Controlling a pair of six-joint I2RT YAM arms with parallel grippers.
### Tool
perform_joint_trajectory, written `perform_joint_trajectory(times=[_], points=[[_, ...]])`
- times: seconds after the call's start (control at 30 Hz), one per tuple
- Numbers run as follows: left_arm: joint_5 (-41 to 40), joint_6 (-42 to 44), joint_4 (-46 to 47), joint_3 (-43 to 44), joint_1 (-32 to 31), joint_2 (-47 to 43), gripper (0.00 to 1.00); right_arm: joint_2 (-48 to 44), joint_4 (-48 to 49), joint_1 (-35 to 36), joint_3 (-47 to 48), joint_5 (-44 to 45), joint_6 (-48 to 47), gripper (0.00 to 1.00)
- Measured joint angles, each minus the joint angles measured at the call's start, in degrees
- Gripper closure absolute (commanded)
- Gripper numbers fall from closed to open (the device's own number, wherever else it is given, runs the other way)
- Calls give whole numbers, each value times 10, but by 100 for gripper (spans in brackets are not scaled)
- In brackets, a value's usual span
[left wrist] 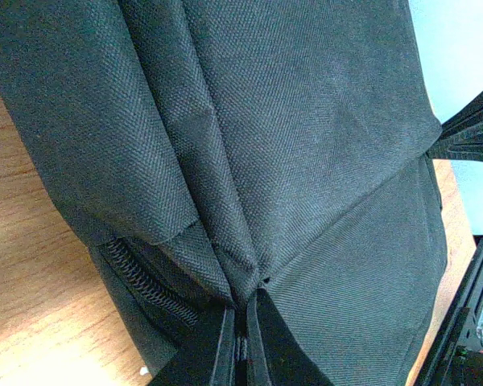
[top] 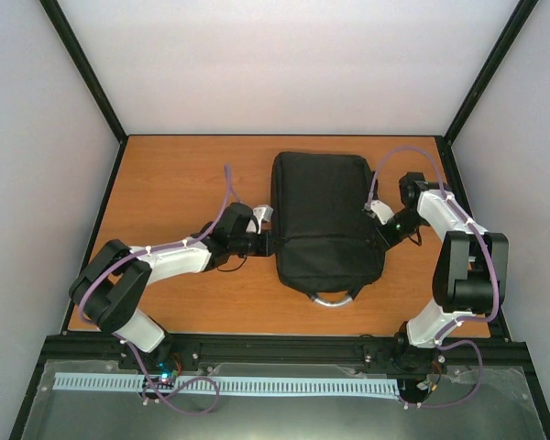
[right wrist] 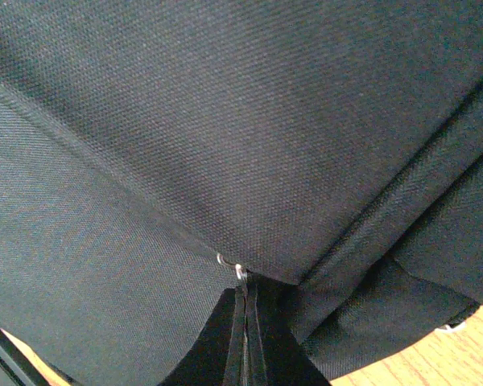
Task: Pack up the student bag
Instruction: Zip the student bag at the center of the board.
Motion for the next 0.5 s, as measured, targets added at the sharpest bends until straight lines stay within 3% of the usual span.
perform_joint_trajectory(times=[0.33,0.4,0.5], points=[[-4,8,-19,16,0,12,94,2,-6,-31,-4,-32,-13,92],[-9,12,-29,22,0,15,85,2,-9,-35,-3,-40,-13,88],[-26,32,-67,41,4,16,60,-1,-10,-42,-1,-46,-9,80]])
